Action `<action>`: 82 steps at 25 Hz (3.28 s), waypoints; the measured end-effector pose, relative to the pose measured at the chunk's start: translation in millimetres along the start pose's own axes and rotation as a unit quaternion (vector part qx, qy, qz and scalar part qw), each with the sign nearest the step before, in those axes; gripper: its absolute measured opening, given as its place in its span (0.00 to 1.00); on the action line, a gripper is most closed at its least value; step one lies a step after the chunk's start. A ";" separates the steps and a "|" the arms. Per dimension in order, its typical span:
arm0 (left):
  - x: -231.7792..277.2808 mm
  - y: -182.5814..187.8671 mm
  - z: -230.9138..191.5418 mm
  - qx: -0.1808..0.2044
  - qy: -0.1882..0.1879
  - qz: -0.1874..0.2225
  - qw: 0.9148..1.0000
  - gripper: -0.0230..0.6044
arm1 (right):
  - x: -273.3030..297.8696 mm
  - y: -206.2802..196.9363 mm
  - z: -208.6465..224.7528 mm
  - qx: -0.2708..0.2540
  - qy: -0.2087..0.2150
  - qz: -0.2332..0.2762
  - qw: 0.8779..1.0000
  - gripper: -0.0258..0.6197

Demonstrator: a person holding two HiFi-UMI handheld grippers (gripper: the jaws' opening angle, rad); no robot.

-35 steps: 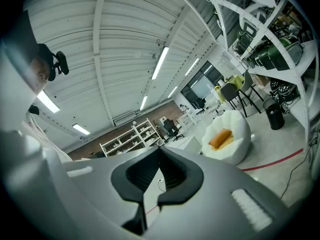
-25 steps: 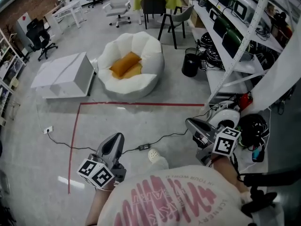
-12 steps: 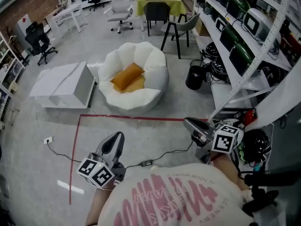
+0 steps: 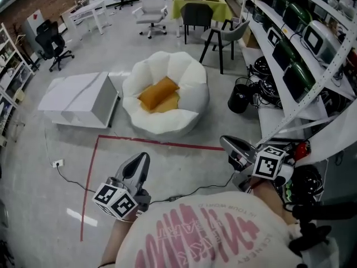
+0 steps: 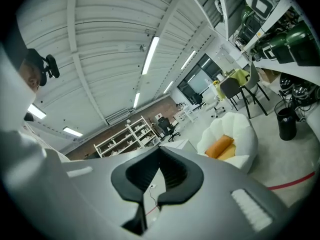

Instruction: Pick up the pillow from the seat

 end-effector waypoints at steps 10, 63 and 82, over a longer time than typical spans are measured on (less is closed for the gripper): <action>-12.8 5.4 -14.7 0.019 0.024 -0.005 1.000 0.06 | 50.5 -12.1 2.8 0.000 0.031 -0.050 0.998 0.05; 190.5 17.8 -198.4 0.007 0.122 -0.013 0.992 0.06 | 310.4 70.5 191.9 0.021 0.050 -0.125 0.991 0.05; 240.9 6.1 -221.1 0.006 0.156 -0.016 0.988 0.06 | 357.0 83.7 248.2 0.030 0.063 -0.157 0.985 0.05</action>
Point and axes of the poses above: the fingertips, and each gripper's own axes: x forward along the fingers, z to its right, y out of its top, the point moved 9 cm from there along -x, backward along the fingers, and after that the axes turned 13 degrees about z, right-handed, at the moved point
